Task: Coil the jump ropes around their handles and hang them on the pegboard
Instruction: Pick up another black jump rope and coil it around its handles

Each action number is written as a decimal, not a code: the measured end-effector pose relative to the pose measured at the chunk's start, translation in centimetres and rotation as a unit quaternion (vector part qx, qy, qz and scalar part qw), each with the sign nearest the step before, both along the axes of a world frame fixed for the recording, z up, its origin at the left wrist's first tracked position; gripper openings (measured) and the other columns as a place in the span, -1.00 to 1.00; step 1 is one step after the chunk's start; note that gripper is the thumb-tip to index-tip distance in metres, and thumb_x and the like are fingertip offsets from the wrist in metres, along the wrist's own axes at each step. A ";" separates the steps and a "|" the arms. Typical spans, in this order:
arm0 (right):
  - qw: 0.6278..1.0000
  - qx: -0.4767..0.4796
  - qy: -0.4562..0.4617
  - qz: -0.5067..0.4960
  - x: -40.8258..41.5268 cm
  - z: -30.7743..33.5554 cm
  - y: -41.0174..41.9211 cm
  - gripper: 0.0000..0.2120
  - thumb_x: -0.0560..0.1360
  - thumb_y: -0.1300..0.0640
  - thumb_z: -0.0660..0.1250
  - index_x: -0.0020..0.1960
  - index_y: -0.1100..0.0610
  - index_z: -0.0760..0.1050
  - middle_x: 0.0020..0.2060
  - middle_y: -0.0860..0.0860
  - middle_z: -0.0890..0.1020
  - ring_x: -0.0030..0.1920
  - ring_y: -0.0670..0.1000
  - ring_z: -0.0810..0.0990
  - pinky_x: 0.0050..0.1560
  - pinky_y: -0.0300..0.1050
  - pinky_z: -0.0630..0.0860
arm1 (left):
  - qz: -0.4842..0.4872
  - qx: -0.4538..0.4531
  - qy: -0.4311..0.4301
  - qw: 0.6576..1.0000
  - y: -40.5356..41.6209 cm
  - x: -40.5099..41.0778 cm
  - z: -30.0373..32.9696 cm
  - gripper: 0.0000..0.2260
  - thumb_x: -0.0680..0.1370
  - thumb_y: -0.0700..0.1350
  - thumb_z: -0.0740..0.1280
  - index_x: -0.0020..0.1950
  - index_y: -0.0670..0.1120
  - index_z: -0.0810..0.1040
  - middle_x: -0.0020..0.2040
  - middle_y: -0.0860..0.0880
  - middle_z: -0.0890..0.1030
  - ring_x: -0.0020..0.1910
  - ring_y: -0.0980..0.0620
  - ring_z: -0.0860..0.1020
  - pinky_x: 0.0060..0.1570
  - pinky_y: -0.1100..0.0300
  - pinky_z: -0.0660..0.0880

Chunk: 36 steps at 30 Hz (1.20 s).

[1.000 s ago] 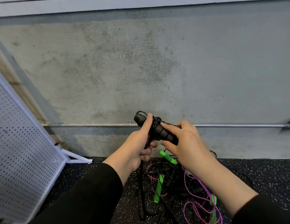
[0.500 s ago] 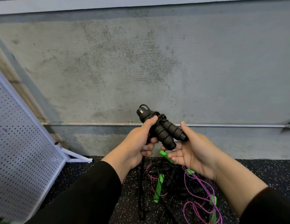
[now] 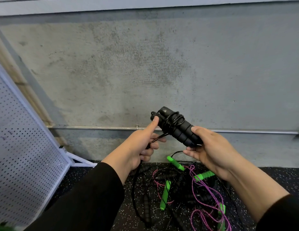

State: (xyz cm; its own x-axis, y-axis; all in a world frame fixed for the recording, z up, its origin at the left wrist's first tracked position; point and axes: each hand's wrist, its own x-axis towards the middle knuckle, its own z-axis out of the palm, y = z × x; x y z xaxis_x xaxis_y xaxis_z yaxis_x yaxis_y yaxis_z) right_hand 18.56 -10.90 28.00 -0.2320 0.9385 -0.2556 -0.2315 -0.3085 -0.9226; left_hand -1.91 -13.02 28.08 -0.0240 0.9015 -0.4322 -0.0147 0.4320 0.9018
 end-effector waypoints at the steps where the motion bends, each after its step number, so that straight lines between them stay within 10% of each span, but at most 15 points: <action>1: 1.000 0.012 -0.012 0.010 0.1 0.0 -0.1 -0.81 0.66 0.12 0.24 0.10 0.16 0.61 -0.11 0.12 0.55 -0.22 0.07 0.48 0.05 0.07 0.63 | 0.005 0.001 -0.004 1.000 0.1 -0.2 0.0 -0.19 0.44 0.53 0.19 0.13 -0.20 0.67 -0.39 0.07 0.37 -0.50 0.13 0.08 -0.50 0.25 0.01; 10: 0.961 0.192 -0.197 0.024 -0.4 -0.3 0.0 -0.81 0.64 0.18 0.31 0.16 -0.02 0.63 0.00 0.11 0.66 -0.10 -0.05 0.58 -0.01 -0.21 0.63 | 0.024 0.040 -0.059 0.997 -0.2 0.4 -0.1 -0.45 0.48 0.44 0.28 -0.07 -0.07 0.55 -0.32 0.01 0.45 -0.50 0.14 0.15 -0.52 0.27 0.08; 16: 0.903 0.254 -0.328 0.115 -0.1 -0.8 -0.4 -0.72 0.56 0.14 0.43 0.19 -0.07 0.44 -0.17 0.00 0.60 -0.45 -0.21 0.45 -0.38 -0.35 0.37 | 0.058 0.080 -0.061 0.993 0.0 1.4 -0.9 -0.64 0.54 0.25 0.38 -0.04 -0.06 0.58 -0.36 0.04 0.40 -0.49 0.13 0.14 -0.54 0.27 0.10; 23: 0.946 0.166 -0.237 0.144 0.7 -0.7 -0.2 -0.62 0.54 -0.27 0.26 0.27 -0.13 0.37 -0.03 0.05 0.70 -0.20 0.01 0.57 -0.09 0.16 0.54 | 0.027 0.128 -0.052 0.990 -0.2 2.0 -0.6 -0.71 0.60 0.15 0.36 -0.19 -0.01 0.62 -0.33 0.01 0.35 -0.47 0.12 0.12 -0.50 0.25 0.06; 29: 0.973 0.120 -0.146 0.128 0.5 -1.3 -0.1 -0.63 0.61 -0.04 0.31 0.39 -0.11 0.35 -0.03 0.09 0.71 -0.20 -0.01 0.55 -0.15 -0.01 0.47 | 0.048 0.121 -0.044 0.990 -0.2 1.9 -0.8 -0.68 0.61 0.20 0.33 -0.10 -0.04 0.61 -0.32 0.00 0.38 -0.49 0.12 0.14 -0.52 0.26 0.10; 36: 0.937 0.223 -0.268 0.020 0.4 -1.4 0.9 -0.47 0.55 -0.02 0.43 0.45 -0.10 0.32 -0.05 -0.03 0.61 -0.19 -0.13 0.55 -0.14 -0.24 0.44 | -0.002 0.065 -0.014 0.998 -0.7 2.3 -0.4 -0.38 0.52 0.42 0.24 0.17 -0.10 0.63 -0.34 0.02 0.48 -0.52 0.12 0.16 -0.50 0.25 0.08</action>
State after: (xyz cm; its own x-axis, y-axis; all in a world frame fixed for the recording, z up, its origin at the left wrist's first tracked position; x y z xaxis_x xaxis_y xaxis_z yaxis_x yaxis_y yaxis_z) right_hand 19.01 -10.00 26.61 -0.2191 0.9732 0.0699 0.3057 0.1365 -0.9423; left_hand 0.43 -13.71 27.73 -0.0103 0.9503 -0.3112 -0.0396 0.3106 0.9497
